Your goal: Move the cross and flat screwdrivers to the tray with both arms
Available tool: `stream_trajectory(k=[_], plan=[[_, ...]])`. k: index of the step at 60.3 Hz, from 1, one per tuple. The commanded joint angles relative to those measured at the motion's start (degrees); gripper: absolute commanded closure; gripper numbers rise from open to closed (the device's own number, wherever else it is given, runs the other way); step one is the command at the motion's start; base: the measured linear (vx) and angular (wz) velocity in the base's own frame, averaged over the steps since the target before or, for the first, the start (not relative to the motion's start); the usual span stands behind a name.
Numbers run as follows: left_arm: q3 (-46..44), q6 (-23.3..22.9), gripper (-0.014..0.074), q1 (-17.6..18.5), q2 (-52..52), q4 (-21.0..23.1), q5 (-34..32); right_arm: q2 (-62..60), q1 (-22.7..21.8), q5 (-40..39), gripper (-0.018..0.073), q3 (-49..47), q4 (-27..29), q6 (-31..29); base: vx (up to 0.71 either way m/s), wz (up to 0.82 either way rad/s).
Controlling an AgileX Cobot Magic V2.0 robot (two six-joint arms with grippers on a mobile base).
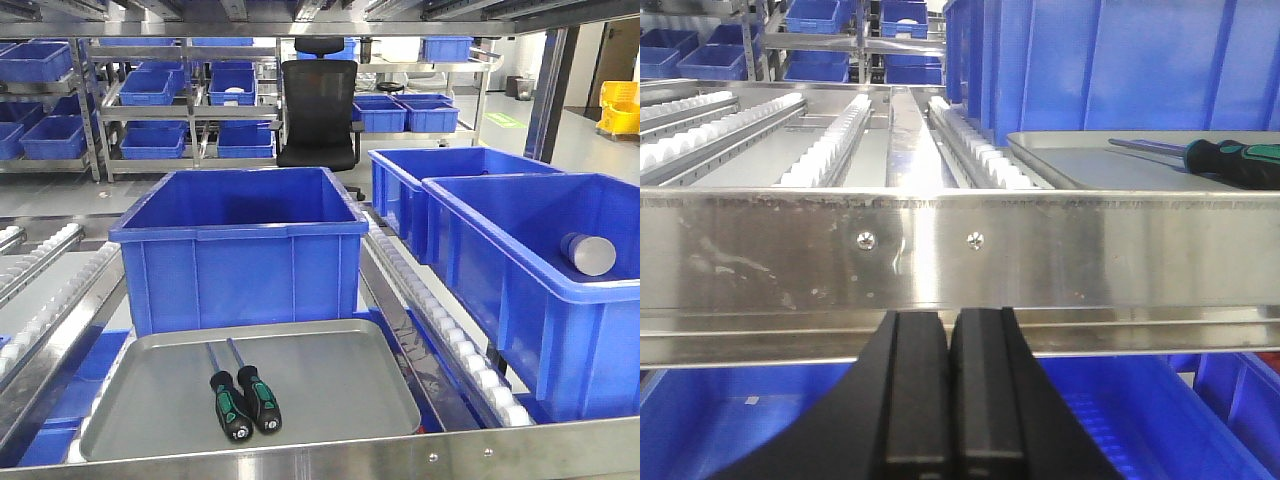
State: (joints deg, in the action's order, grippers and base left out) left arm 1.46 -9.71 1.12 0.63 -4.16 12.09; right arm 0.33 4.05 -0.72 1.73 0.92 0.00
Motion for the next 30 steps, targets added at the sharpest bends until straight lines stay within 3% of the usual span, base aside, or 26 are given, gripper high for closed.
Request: stream_trajectory(k=[1, 30], plan=[[-1.35, -0.51, 0.0592, -0.06, 0.78, -0.02, -4.78, -1.30, -1.00, -3.31, 0.0567, 0.44, -0.47, 0.00, 0.00, 0.00], [-1.35, -0.51, 0.0592, -0.06, 0.78, -0.02, -4.82, -1.31, -1.00, -2.99, 0.0567, 0.44, -0.47, 0.00, 0.00, 0.00]])
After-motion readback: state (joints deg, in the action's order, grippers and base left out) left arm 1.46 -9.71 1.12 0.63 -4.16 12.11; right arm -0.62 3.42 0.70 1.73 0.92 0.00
